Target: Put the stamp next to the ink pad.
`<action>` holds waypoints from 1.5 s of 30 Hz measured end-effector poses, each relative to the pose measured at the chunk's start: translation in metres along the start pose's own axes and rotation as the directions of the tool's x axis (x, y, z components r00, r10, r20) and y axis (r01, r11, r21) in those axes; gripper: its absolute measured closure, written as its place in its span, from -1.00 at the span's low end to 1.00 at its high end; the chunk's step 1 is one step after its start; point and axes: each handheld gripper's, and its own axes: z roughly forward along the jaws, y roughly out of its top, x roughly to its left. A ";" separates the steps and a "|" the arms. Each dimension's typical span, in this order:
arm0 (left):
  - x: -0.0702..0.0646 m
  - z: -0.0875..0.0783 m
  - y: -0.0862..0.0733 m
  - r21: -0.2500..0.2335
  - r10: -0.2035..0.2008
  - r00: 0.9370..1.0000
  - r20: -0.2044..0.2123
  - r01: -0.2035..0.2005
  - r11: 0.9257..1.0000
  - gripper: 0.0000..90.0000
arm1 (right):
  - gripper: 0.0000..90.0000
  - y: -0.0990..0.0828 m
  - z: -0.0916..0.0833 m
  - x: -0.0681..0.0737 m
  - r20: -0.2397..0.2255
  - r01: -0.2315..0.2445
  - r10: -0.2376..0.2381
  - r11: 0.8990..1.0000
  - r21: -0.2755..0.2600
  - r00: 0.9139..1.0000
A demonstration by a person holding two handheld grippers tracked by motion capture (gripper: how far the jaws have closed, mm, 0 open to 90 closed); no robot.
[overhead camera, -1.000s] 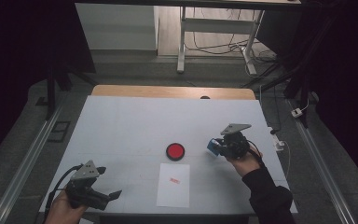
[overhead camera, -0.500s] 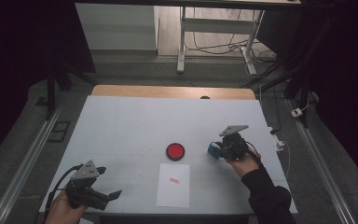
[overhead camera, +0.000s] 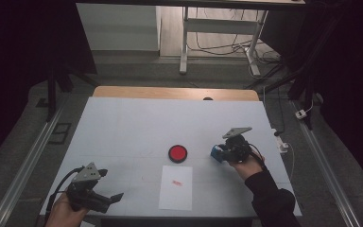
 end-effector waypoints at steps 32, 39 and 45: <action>0.002 -0.001 0.000 -0.007 -0.010 1.000 -0.003 0.010 1.000 -1.00 | -0.98 -0.003 -0.034 0.020 0.019 -0.079 0.081 0.992 -0.100 0.997; 0.002 -0.001 -0.001 -0.013 -0.023 1.000 -0.009 0.023 1.000 -1.00 | -1.00 -0.007 -0.044 0.034 0.013 -0.053 0.055 0.991 -0.124 0.998; 0.003 -0.002 -0.001 -0.018 -0.032 0.999 -0.017 0.032 0.999 -1.00 | -1.00 -0.013 -0.054 0.041 0.006 -0.048 0.049 0.989 -0.138 0.999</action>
